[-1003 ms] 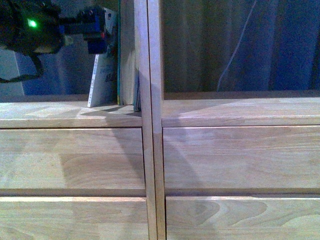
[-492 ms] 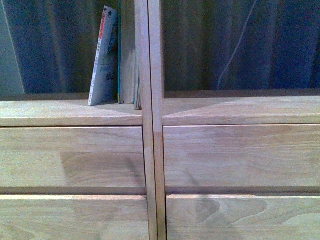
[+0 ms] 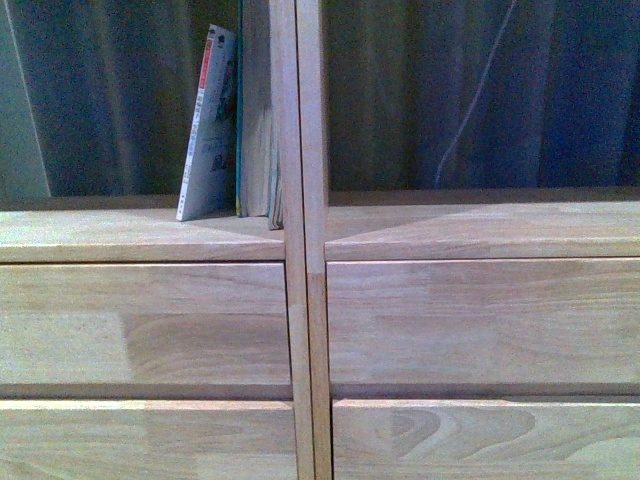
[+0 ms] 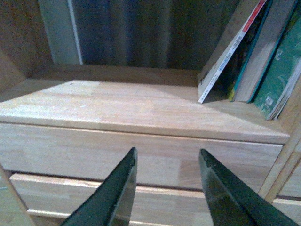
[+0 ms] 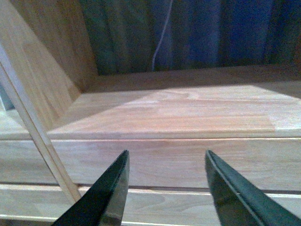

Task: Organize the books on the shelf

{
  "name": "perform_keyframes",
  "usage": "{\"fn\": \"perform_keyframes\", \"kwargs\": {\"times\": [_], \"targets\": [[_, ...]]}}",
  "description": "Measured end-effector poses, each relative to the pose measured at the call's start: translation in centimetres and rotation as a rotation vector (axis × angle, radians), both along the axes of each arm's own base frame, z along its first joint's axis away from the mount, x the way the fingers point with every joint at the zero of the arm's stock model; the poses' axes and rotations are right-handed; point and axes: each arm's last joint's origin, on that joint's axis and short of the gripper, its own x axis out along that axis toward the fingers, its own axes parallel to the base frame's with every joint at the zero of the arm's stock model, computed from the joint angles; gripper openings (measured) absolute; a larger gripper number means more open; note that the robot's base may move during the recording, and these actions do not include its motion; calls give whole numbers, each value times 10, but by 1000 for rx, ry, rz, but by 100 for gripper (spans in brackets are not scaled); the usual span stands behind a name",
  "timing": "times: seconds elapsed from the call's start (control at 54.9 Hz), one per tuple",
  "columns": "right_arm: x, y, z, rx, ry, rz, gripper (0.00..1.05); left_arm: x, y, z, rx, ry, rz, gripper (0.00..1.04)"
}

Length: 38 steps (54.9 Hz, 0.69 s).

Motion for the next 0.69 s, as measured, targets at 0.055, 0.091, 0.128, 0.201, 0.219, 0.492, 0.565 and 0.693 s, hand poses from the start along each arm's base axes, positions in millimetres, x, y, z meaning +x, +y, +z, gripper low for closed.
{"fn": "perform_keyframes", "kwargs": {"times": [0.055,0.091,0.128,0.201,0.219,0.492,0.565,0.693], "targets": [[-5,0,-15,-34,7,-4,37,-7,1,-14,0,3,7,30],[-7,0,-24,-49,7,-4,30,-11,1,-23,0,6,5,23],[-9,0,-29,-56,8,-3,25,-14,1,-29,0,8,5,18],[-15,0,-44,-67,10,0,11,-21,1,-44,0,11,5,4],[-15,0,-46,-68,11,0,9,-22,1,-45,0,12,5,3],[-29,0,-80,-82,19,0,3,-41,1,-78,2,17,5,3],[-32,0,-86,-82,19,0,3,-45,1,-85,2,19,5,3],[-36,0,-95,-82,17,0,3,-52,1,-93,2,12,5,3]]}}
